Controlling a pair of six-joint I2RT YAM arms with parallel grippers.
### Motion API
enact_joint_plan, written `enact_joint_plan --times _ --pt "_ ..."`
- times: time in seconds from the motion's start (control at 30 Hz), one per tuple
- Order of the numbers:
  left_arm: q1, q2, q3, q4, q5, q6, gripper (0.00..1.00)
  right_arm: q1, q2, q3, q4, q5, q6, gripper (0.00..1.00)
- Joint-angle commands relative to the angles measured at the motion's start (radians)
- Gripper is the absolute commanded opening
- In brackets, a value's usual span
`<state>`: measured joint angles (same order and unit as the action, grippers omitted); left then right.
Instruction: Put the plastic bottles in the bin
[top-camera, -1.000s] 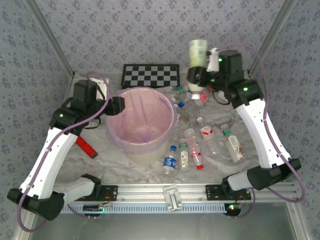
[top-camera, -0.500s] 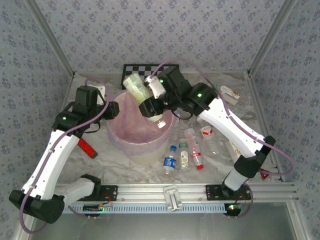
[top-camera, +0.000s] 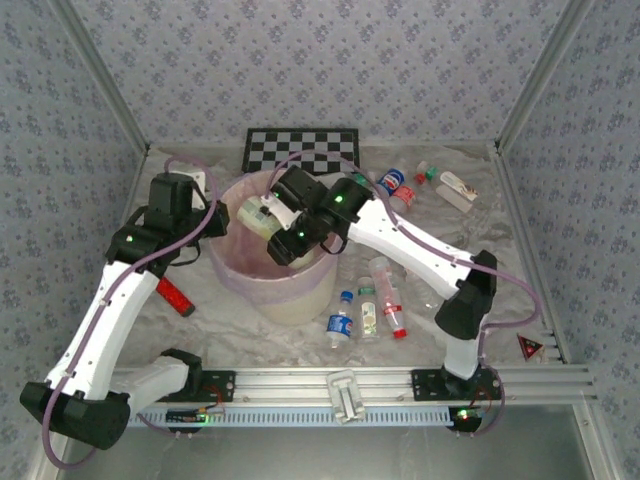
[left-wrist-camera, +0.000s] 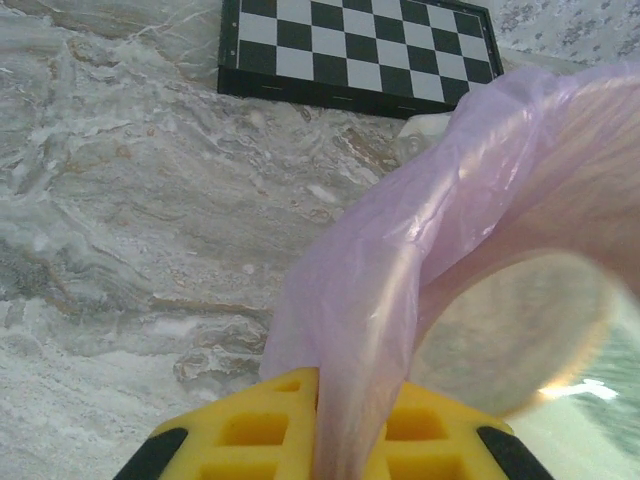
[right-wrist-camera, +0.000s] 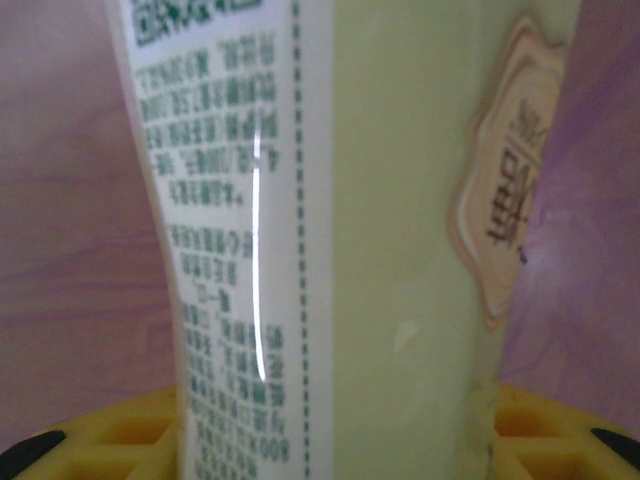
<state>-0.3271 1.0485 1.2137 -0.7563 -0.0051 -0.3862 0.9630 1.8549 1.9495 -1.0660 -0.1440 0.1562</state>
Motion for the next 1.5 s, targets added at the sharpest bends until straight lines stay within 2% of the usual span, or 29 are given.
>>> enact_joint_plan --times 0.0,0.17,0.2,0.3,0.53,0.57,0.6,0.7,0.9,1.0,1.07,1.2,1.3,1.37,1.4,1.47 --pt "0.002 -0.006 -0.003 0.031 -0.003 -0.015 0.08 0.011 0.061 -0.034 0.009 0.022 -0.02 0.28" --pt "-0.001 -0.008 -0.001 0.065 0.013 0.003 0.05 0.013 0.137 -0.072 0.073 0.064 -0.006 0.35" --pt "-0.001 -0.007 0.0 0.069 0.013 0.007 0.05 0.012 0.139 -0.102 0.108 0.064 0.026 0.4" --pt "-0.007 -0.001 0.007 0.071 0.013 0.021 0.03 0.005 0.136 -0.164 0.198 0.05 0.064 0.67" --pt "-0.017 0.019 0.02 0.071 0.004 0.036 0.01 0.004 0.107 -0.159 0.212 0.047 0.056 0.86" --pt "-0.016 0.021 0.023 0.071 0.004 0.037 0.01 0.003 0.094 -0.154 0.209 0.047 0.049 0.91" --pt "-0.018 0.024 0.026 0.071 0.002 0.038 0.01 0.005 0.076 -0.15 0.21 0.053 0.041 1.0" --pt "-0.02 0.032 0.036 0.071 -0.002 0.044 0.0 0.0 -0.004 -0.162 0.249 0.071 0.027 1.0" --pt "-0.027 0.055 0.085 0.071 -0.02 0.066 0.0 -0.054 -0.213 -0.141 0.332 -0.038 0.006 1.0" --pt "-0.028 0.07 0.126 0.058 -0.034 0.079 0.0 -0.096 -0.307 -0.11 0.303 0.015 -0.003 1.0" --pt "-0.03 0.077 0.15 0.041 -0.05 0.09 0.0 -0.149 -0.366 -0.114 0.298 0.032 -0.013 1.0" --pt "-0.03 0.088 0.186 0.022 -0.072 0.114 0.0 -0.331 -0.446 -0.175 0.269 0.105 -0.078 1.0" --pt "-0.03 0.094 0.194 0.018 -0.073 0.122 0.0 -0.459 -0.461 -0.284 0.295 0.379 -0.232 1.0" --pt "-0.029 0.097 0.198 0.008 -0.074 0.128 0.0 -0.589 -0.418 -0.358 0.34 0.514 -0.328 1.0" --pt "-0.028 0.097 0.199 0.002 -0.076 0.13 0.0 -0.661 -0.371 -0.353 0.329 0.522 -0.345 1.0" --pt "-0.023 0.093 0.196 -0.005 -0.075 0.132 0.0 -0.797 -0.279 -0.334 0.308 0.458 -0.358 1.0"
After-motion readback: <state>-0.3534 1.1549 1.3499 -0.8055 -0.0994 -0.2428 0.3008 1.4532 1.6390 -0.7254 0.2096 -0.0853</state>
